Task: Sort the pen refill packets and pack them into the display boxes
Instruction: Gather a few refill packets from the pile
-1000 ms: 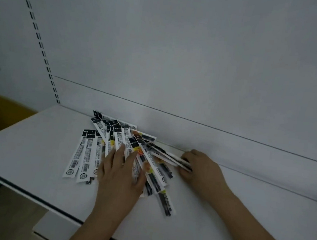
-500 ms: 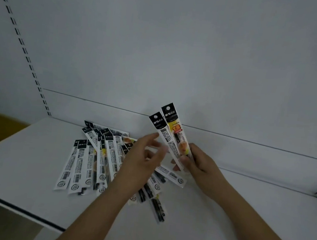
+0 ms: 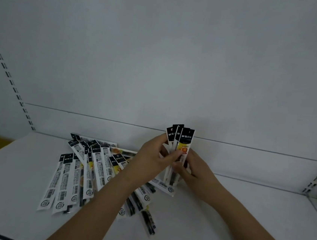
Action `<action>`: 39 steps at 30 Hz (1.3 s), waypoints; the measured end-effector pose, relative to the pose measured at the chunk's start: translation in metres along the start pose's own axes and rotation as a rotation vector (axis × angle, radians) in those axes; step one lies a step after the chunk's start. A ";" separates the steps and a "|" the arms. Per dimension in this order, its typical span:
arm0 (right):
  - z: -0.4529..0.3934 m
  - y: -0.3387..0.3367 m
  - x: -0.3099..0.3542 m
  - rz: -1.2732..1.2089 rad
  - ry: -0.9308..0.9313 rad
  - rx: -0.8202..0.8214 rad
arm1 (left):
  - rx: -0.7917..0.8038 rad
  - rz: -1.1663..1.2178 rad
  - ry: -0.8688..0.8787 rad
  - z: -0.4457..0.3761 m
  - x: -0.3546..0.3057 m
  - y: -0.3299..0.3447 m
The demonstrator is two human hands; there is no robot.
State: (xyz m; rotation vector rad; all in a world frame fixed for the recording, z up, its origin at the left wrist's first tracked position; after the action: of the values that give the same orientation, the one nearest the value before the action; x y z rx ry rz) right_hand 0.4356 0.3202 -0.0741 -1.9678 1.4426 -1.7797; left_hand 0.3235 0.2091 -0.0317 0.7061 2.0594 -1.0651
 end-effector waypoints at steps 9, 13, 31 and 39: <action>-0.001 -0.017 0.001 0.049 0.089 0.004 | -0.004 0.005 0.096 -0.016 0.001 0.009; 0.002 -0.016 0.006 0.068 0.072 0.019 | 0.011 0.043 0.093 -0.021 0.001 0.014; 0.005 -0.055 0.007 0.142 0.229 0.021 | -0.009 0.356 -0.062 -0.027 -0.023 0.005; 0.097 -0.198 0.037 -0.101 0.413 -0.428 | 0.145 0.032 0.224 0.005 -0.031 0.115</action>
State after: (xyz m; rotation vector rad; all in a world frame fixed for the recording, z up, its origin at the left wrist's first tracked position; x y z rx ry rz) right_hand 0.6191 0.3542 0.0494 -1.9534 2.0322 -2.1667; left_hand 0.4267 0.2590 -0.0631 0.9669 2.1652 -1.1706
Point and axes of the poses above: each hand's wrist, its own z-axis away from the middle knuckle, its own y-axis out of the palm, x = y × z, the point moved 2 cm from there along -z, towards the middle knuckle, and after that the axes turned 9 degrees about y, right-handed, at the moved point
